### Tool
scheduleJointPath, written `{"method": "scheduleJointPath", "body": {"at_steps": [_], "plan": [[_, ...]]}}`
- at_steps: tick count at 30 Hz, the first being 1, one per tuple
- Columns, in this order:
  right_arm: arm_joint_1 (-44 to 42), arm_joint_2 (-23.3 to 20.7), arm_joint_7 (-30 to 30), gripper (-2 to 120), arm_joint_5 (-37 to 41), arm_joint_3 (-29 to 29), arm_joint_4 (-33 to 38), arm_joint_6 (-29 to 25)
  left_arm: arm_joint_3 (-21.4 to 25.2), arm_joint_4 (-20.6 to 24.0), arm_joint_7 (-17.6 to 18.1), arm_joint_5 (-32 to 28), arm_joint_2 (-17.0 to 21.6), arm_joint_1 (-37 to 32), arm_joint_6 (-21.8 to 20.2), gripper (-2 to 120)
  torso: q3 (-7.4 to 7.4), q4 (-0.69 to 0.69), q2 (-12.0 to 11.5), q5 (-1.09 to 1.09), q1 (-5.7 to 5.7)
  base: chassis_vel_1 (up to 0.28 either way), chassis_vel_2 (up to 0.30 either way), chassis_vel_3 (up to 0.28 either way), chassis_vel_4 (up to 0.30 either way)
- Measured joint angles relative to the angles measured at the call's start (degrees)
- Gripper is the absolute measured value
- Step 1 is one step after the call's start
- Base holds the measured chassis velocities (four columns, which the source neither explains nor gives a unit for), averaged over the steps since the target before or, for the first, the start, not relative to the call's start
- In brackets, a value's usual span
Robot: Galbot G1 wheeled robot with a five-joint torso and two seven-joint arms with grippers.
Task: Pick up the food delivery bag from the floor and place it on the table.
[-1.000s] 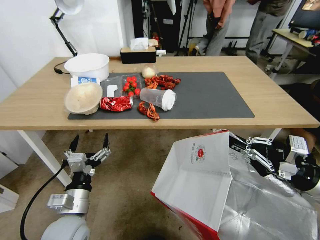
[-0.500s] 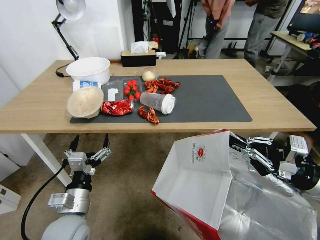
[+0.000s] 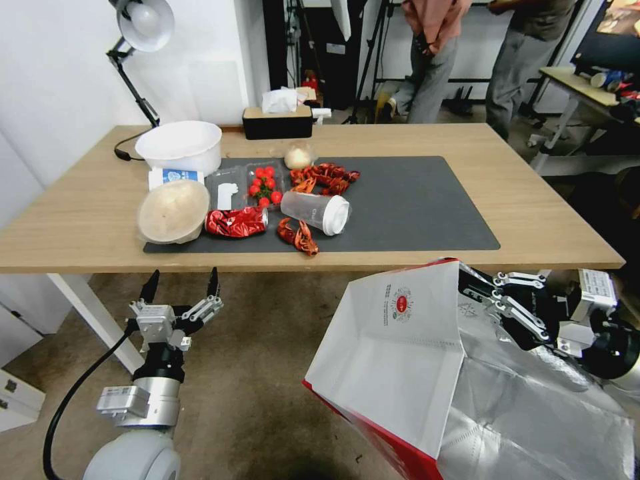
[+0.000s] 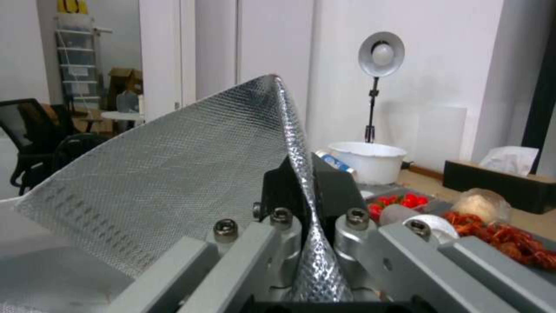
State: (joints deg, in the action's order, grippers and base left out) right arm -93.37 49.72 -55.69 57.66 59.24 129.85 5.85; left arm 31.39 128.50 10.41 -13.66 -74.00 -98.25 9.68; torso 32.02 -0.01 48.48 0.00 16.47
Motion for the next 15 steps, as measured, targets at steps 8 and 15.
{"method": "scheduleJointPath", "body": {"at_steps": [8,15], "plan": [[0.0,0.4,-0.1,0,0.1,0.0,0.0,0.0,0.0,-0.1,0.0,0.0,0.0,0.0,0.2,100,1.26,0.0,2.2,0.0,0.9,0.0,0.0,0.0,0.0],[-0.3,0.9,-0.1,0,-0.3,-0.2,0.1,-0.1,0.0,-0.7,0.0,0.2,0.1,-0.1,0.9,100,2.26,0.0,4.0,0.0,1.69,0.0,0.0,0.0,0.0]]}}
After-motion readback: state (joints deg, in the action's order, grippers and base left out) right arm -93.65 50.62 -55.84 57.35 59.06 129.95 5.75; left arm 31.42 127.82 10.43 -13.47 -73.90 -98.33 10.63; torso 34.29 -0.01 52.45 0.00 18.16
